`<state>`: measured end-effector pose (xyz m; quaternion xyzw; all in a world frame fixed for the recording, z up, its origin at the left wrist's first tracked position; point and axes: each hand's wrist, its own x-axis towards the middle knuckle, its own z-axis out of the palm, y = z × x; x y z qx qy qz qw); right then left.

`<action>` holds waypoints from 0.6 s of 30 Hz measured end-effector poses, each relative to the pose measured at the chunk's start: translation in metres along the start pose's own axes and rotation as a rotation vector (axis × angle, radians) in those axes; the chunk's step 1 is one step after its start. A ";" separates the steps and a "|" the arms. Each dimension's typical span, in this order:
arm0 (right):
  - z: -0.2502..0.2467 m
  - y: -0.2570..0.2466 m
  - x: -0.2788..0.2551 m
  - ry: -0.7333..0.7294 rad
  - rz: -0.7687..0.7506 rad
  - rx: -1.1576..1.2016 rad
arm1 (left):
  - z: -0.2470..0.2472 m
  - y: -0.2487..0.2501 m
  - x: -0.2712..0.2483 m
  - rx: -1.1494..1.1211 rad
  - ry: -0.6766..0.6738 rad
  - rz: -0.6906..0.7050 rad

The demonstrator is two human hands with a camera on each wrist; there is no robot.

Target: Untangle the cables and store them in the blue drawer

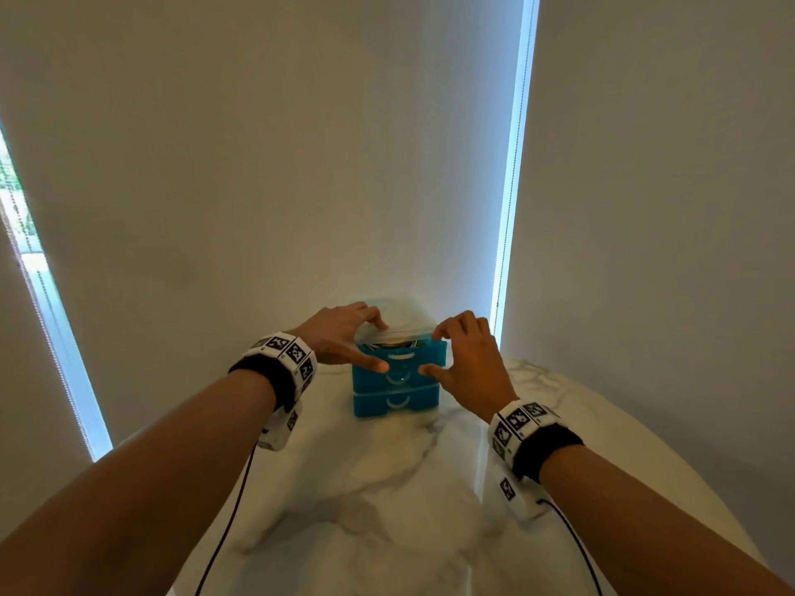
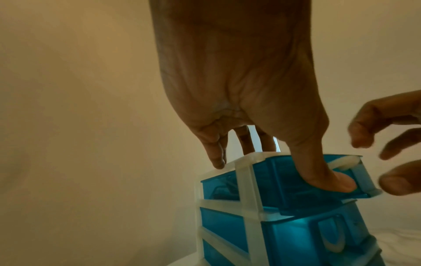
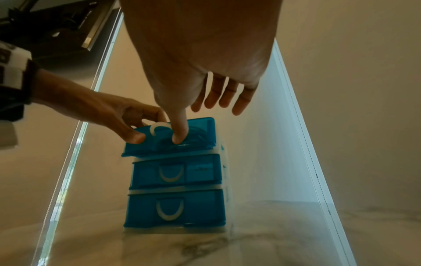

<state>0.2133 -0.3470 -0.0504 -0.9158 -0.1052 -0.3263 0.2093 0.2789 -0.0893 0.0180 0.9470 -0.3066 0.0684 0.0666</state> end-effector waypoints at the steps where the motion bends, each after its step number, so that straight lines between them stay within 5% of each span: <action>1: -0.002 0.004 -0.006 -0.008 0.004 0.036 | 0.001 -0.002 0.003 -0.003 0.014 0.009; 3: -0.007 0.006 -0.017 -0.125 0.043 0.142 | 0.004 -0.002 0.008 0.028 0.083 0.031; 9: -0.005 -0.003 -0.017 -0.994 0.063 -0.007 | 0.023 -0.004 0.016 -0.025 0.207 0.036; 11: 0.005 -0.008 0.002 -1.157 0.117 -0.017 | 0.027 -0.008 0.016 -0.075 0.211 0.035; 13: 0.022 -0.013 0.020 -1.071 0.164 0.020 | 0.031 -0.010 0.018 -0.099 0.215 0.025; 16: 0.045 -0.017 0.026 -0.695 0.169 -0.008 | 0.040 -0.005 0.020 -0.103 0.234 -0.013; 18: 0.046 -0.019 0.016 -0.695 0.173 0.036 | 0.044 -0.004 0.016 -0.093 0.221 -0.062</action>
